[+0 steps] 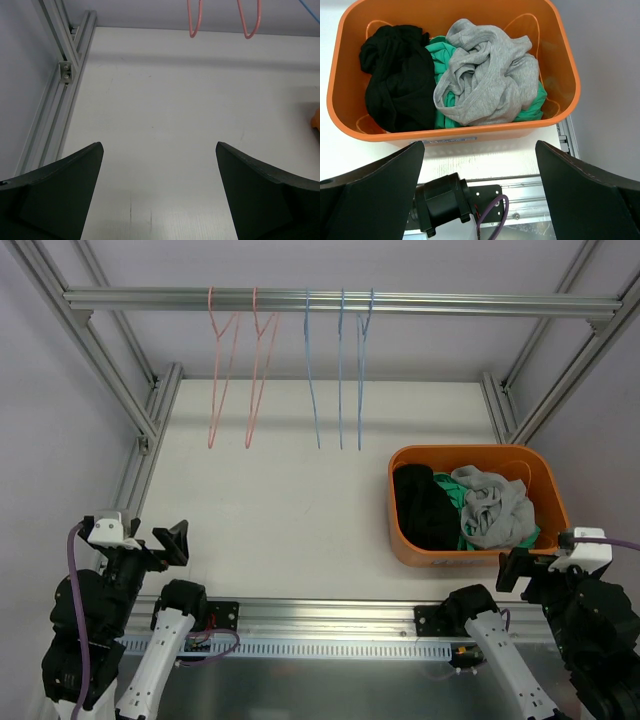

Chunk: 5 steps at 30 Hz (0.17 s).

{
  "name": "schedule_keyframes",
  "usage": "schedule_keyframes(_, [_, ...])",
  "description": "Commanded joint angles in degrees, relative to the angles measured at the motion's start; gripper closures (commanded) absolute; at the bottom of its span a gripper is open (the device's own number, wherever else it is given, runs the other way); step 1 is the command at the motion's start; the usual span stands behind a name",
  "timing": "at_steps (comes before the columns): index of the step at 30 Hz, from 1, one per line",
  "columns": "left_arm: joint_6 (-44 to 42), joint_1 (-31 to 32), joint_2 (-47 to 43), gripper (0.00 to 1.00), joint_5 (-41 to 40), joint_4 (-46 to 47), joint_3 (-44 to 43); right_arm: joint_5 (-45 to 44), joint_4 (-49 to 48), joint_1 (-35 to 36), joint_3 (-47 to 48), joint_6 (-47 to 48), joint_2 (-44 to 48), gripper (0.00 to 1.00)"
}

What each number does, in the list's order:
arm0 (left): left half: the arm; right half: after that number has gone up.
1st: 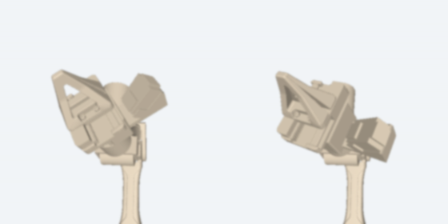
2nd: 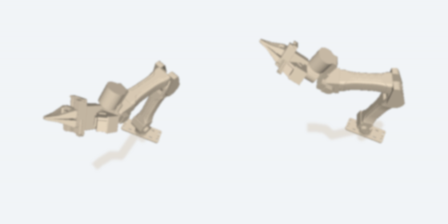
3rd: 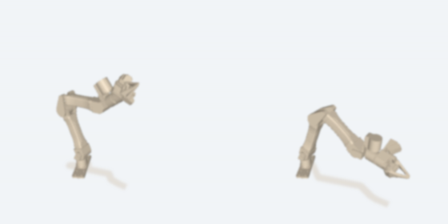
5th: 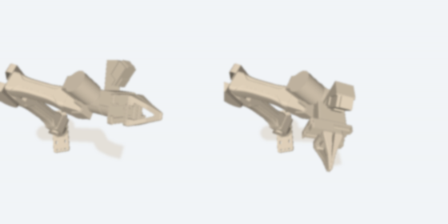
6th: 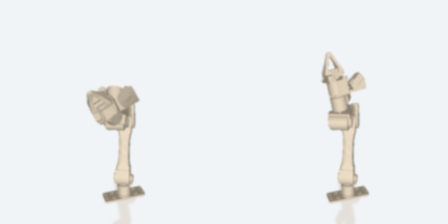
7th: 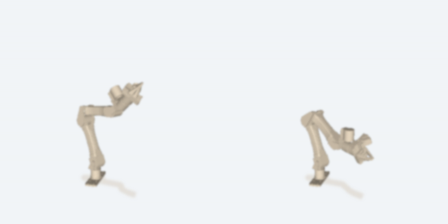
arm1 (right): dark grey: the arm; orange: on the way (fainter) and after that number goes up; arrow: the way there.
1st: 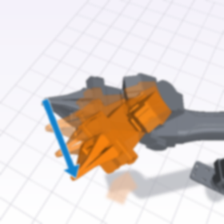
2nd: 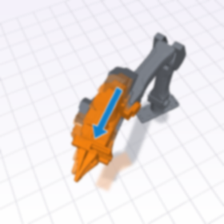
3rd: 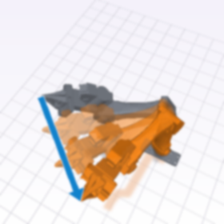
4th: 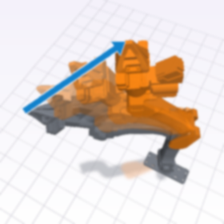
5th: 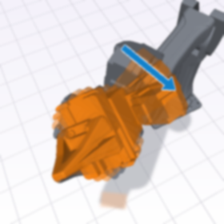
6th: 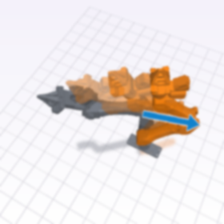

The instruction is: Remove the tank top from the hanger

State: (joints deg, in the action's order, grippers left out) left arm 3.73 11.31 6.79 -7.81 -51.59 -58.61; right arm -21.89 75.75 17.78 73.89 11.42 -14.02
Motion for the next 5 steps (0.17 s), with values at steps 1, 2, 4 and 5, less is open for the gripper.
schedule_keyframes(1, [-0.2,0.6,0.6,0.01,0.8,1.1,0.6,-0.3,-0.9,0.5,-0.5,-0.7,-0.6,0.01])
schedule_keyframes(2, [-0.3,0.6,0.6,0.01,0.9,1.0,0.6,-0.1,-0.9,0.4,-0.6,-0.8,-0.7,0.0])
schedule_keyframes(4, [-0.3,0.6,0.6,0.01,1.0,1.1,0.7,-0.4,-0.9,0.4,-0.7,-0.9,-1.0,0.01])
schedule_keyframes(5, [-0.4,0.6,0.6,0.01,1.0,1.1,0.6,-0.6,-0.9,0.5,-0.7,-0.9,-1.0,0.0])
